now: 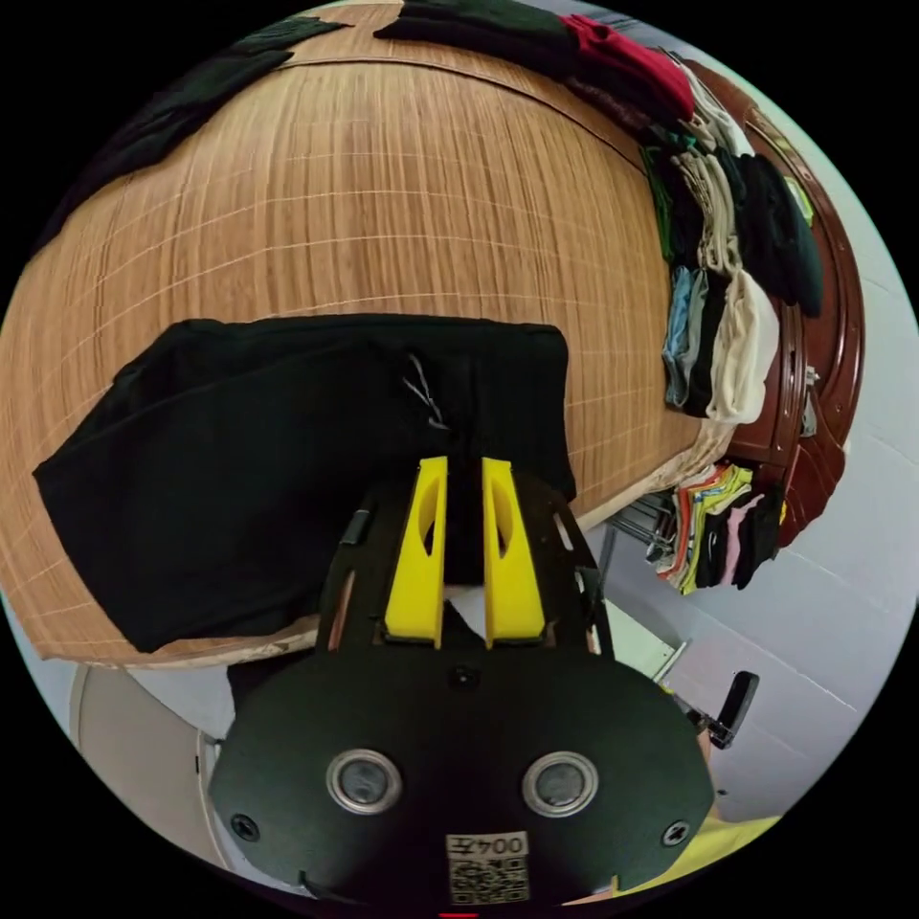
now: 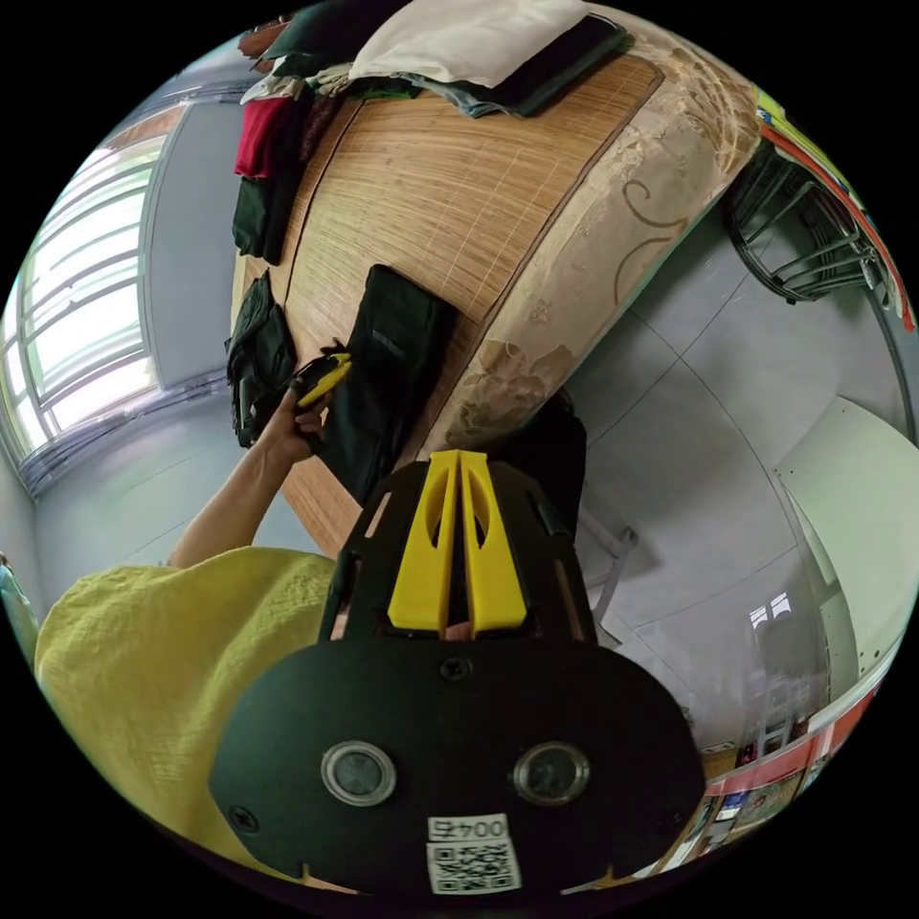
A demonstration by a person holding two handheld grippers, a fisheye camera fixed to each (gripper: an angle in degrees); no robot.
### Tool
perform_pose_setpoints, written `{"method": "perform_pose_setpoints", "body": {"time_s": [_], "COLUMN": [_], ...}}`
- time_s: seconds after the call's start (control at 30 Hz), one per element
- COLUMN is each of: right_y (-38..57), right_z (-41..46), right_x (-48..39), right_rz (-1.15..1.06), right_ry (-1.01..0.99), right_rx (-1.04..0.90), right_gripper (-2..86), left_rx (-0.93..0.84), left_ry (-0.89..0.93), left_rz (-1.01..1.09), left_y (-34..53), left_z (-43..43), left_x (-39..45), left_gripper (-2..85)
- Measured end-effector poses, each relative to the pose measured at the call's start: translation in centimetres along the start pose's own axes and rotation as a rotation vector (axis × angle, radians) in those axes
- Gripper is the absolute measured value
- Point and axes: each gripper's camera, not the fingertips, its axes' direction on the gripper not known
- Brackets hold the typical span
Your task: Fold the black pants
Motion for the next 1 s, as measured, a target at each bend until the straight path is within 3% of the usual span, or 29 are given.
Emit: {"method": "perform_pose_setpoints", "body": {"time_s": [0.13, 0.4, 0.5, 0.77, 1.0], "right_y": [0.4, 1.4, 2.0, 1.7, -2.5], "right_z": [0.7, 3.8, 6.2, 15.0, 18.9], "right_x": [-0.3, -3.3, -5.1, -8.3, -6.1], "right_rz": [-0.012, -0.082, -0.089, -0.036, 0.154], "right_ry": [-0.008, -0.053, -0.078, -0.285, -0.474], "right_rx": [0.019, 0.159, 0.232, 0.275, 0.315], "right_gripper": [-0.7, 1.3, 3.6, 5.1, 6.0], "left_rx": [-0.022, 0.037, 0.033, 0.155, 0.296], "left_ry": [0.115, 0.231, 0.215, 0.113, 0.23], "left_rz": [0.061, 0.381, 0.384, 0.094, -0.239], "left_y": [-0.4, 5.2, 8.7, 21.7, 32.1], "left_z": [0.9, -7.2, -11.4, -25.3, -30.2], "left_x": [1.2, -0.1, -7.5, -36.7, -51.8], "left_gripper": [11.7, 12.9, 11.3, 9.9, 9.5]}}
